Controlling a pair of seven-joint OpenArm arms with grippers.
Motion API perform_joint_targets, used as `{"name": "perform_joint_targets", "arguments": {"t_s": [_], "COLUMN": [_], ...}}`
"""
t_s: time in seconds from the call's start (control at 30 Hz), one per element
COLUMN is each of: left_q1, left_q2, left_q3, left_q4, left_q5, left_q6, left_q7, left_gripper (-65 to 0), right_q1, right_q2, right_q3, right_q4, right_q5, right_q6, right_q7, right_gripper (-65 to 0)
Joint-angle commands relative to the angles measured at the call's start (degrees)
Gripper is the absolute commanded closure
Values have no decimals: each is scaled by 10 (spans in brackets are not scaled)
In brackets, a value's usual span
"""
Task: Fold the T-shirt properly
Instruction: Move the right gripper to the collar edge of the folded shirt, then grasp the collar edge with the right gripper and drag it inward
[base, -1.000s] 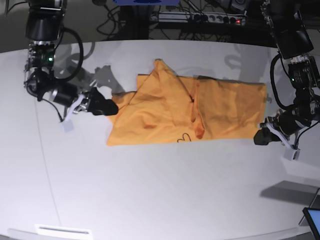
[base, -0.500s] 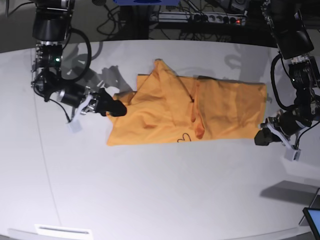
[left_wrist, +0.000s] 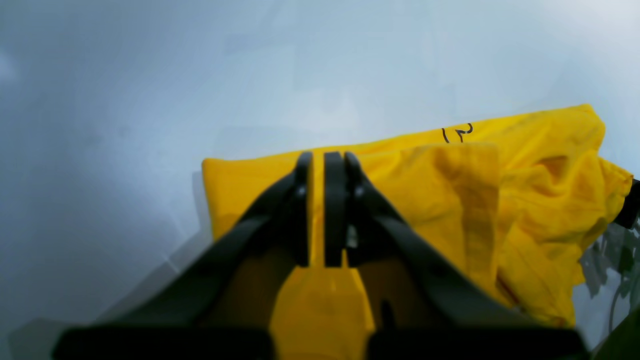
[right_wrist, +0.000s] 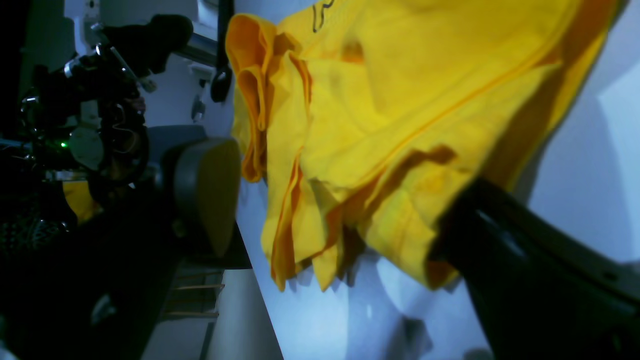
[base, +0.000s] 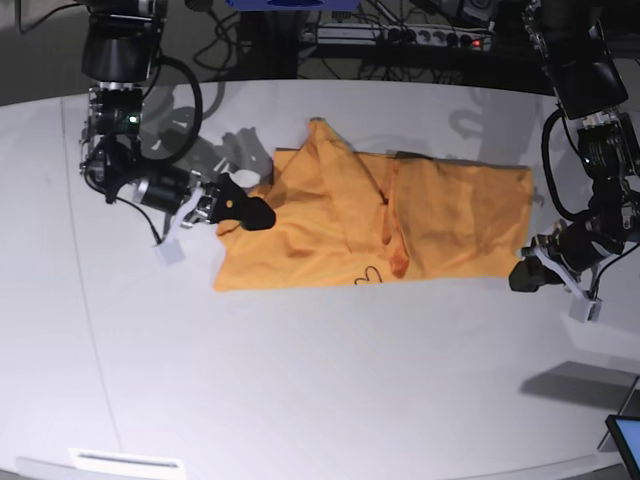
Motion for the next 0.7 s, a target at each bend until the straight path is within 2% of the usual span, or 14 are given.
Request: {"name": "perform_joint_targets", "arguments": {"t_s": [0.0, 0.27, 0.5, 0.57, 0.67], "left_q1": [-12, -11, -7, -6, -6], "left_q2": [-13, -13, -13, -13, -13], "left_q3": [-4, -4, -4, -4, -4], "left_q4": [12, 12, 12, 12, 12], "left_q5": [-13, -13, -13, -13, -13], "left_q6": [-1, -1, -1, -1, -1], "left_q7": [-11, -11, -11, -11, -11], "left_gripper": [-42, -42, -42, -42, -42], "right_q1": [-1, 0, 11, 12, 16], "right_q2": [-4, -4, -1, -1, -1], "right_q3": [-23, -84, -84, -84, -86], "right_q4": [1, 0, 0, 0, 0], "right_q5": [-11, -10, -10, -10, -10], "right_q6": [-10, -10, -10, -10, -10], "right_q7": [-16, 21, 23, 23, 23], "right_gripper": [-501, -501, -489, -424, -229]}}
